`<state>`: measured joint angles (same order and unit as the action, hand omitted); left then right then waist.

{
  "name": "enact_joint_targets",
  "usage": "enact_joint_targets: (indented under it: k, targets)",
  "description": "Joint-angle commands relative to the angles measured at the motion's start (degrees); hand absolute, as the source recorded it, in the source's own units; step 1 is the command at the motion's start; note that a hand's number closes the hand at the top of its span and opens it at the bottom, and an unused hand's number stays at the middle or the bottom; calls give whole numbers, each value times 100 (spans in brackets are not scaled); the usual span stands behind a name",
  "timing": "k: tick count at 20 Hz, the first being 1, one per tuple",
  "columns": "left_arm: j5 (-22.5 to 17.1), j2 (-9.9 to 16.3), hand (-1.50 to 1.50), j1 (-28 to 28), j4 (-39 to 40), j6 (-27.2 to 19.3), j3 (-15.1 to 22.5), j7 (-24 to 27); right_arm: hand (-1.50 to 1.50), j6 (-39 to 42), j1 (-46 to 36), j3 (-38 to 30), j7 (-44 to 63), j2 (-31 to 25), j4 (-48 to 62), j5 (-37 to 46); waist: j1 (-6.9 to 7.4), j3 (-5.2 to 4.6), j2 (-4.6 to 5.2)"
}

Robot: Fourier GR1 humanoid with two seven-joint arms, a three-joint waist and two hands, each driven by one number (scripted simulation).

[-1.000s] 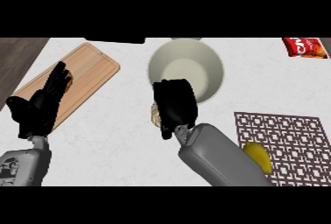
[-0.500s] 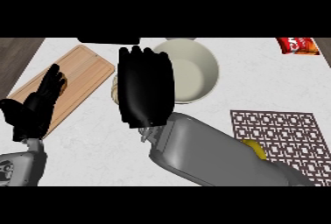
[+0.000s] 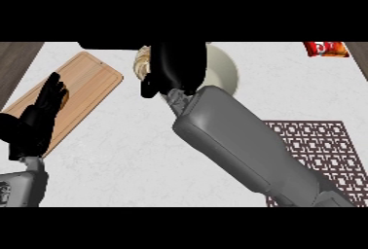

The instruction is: Pick the cupcake from the placemat and place it in the bowl

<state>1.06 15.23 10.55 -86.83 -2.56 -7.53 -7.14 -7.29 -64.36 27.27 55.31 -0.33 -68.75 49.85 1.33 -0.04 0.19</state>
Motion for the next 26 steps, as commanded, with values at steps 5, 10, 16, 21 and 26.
enact_joint_targets:
  k: [5,10,16,21,26]
  targets:
    - [25,-15,0,-250,-587,-21,31,-349,150,-1260,263,-939,-1794,-118,1691,-301,26,5,23]
    - [152,-189,0,23,-274,-146,107,-274,150,-1612,65,-1360,-2700,-244,2670,-391,-13,4,32]
    - [-28,-41,0,-70,-130,120,-54,-33,150,-766,-250,-1396,-2086,-226,4004,-227,44,-5,48]
    - [53,-98,0,-39,-201,72,10,-84,-150,-819,-440,-2210,-3197,-424,4839,-895,133,5,88]
    - [-46,29,0,-50,-184,148,-177,-15,-150,-930,-88,-2701,-4370,-447,4637,-1457,78,9,63]
